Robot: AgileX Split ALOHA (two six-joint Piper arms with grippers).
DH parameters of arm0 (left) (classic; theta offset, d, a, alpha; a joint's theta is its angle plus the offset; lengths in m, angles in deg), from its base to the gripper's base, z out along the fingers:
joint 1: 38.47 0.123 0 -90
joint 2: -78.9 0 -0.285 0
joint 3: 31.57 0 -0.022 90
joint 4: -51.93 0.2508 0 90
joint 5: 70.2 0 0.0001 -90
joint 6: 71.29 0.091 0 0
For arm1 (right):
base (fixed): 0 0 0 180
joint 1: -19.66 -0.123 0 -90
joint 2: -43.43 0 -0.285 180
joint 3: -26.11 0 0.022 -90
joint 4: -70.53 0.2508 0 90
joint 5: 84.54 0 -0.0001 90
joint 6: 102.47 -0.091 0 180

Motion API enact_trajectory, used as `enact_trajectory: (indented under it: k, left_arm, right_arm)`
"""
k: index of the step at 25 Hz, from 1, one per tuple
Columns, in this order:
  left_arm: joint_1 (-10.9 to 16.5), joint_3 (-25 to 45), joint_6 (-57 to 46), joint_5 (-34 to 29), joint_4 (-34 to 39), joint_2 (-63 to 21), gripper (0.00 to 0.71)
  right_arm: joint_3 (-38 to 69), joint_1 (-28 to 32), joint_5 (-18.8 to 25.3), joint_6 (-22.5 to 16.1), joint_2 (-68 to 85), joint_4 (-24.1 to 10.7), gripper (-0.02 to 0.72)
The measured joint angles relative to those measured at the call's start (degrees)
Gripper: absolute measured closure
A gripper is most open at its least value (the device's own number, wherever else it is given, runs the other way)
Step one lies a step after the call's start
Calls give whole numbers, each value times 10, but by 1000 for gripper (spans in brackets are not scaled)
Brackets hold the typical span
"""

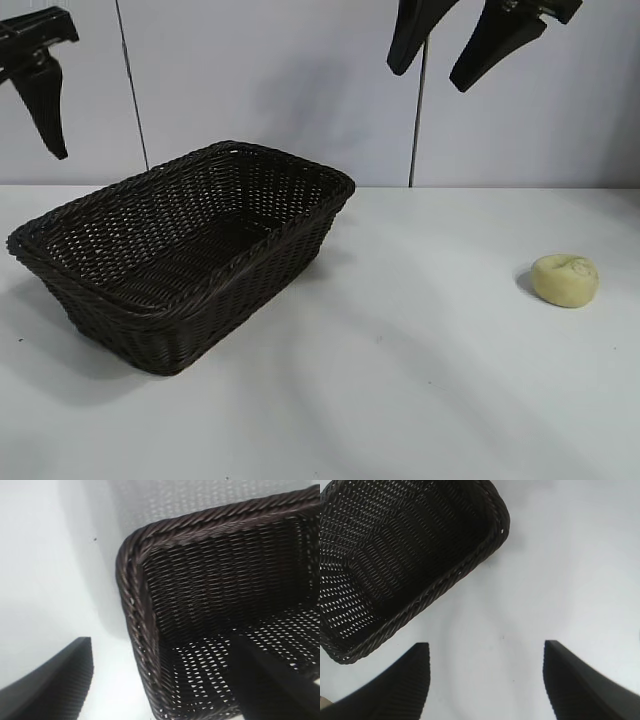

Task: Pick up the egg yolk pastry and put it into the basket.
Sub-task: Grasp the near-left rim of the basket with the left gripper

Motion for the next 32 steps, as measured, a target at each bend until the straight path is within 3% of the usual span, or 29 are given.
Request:
enact_trajectory:
  k: [7, 17, 26, 28, 32]
  left_arm:
    - [0, 1, 9, 15, -10, 17, 168]
    - [0, 5, 11, 57, -15, 115, 168]
    - [0, 5, 47, 100, -88, 171, 174]
    - [0, 5, 52, 104, -91, 171, 210]
    - [0, 5, 52, 101, -92, 171, 351]
  right_arm:
    - [0, 0, 0, 0, 0, 0, 230]
    - [0, 0, 0, 0, 0, -1, 230]
    - [0, 0, 0, 0, 0, -2, 230]
    - [0, 0, 0, 0, 0, -3, 230]
    - [0, 0, 0, 0, 0, -3, 230]
